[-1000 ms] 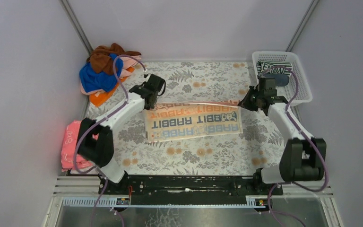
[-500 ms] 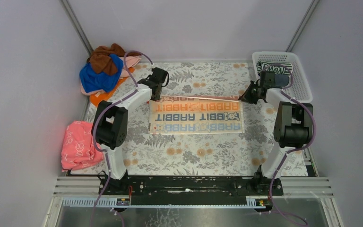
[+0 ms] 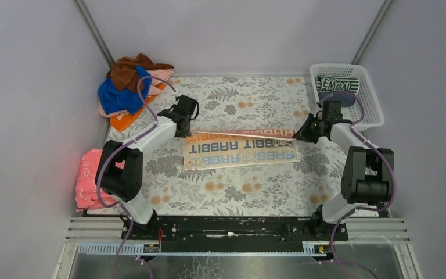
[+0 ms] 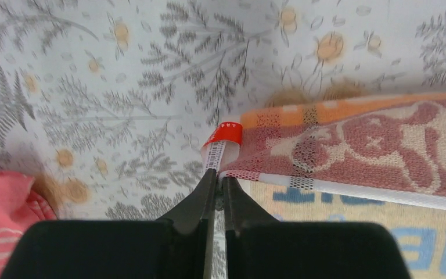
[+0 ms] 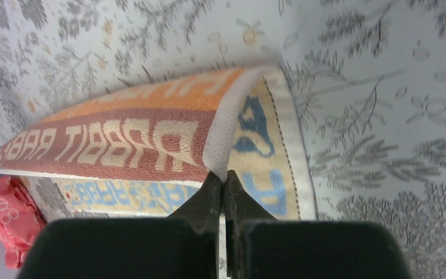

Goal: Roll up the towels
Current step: Fold the towel at the center of the board.

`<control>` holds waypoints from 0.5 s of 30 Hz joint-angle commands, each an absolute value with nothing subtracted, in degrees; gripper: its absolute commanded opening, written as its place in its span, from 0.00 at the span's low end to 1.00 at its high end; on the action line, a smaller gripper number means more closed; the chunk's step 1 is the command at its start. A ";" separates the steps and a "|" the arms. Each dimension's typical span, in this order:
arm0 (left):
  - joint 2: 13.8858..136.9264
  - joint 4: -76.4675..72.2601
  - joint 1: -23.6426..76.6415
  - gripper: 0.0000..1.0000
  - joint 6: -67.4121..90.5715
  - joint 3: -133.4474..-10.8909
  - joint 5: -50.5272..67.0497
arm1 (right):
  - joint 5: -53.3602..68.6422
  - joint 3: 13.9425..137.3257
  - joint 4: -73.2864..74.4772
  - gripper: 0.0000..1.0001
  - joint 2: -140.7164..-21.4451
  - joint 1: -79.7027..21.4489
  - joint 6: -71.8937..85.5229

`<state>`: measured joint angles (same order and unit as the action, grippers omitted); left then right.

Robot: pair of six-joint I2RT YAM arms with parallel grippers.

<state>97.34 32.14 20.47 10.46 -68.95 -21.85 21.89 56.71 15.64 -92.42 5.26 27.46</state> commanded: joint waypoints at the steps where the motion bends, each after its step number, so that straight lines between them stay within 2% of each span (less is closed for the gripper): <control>1: 93.42 35.68 19.94 0.00 15.18 -63.82 -19.60 | 21.09 53.54 18.87 0.00 -87.99 5.71 26.66; 8: 89.91 37.86 20.72 0.00 21.73 -57.29 -18.42 | 17.37 50.48 21.70 0.00 -85.53 5.71 25.11; 15: 89.25 38.47 22.64 0.00 29.22 -52.41 -19.25 | 15.25 49.16 20.69 0.00 -88.11 5.71 25.21</control>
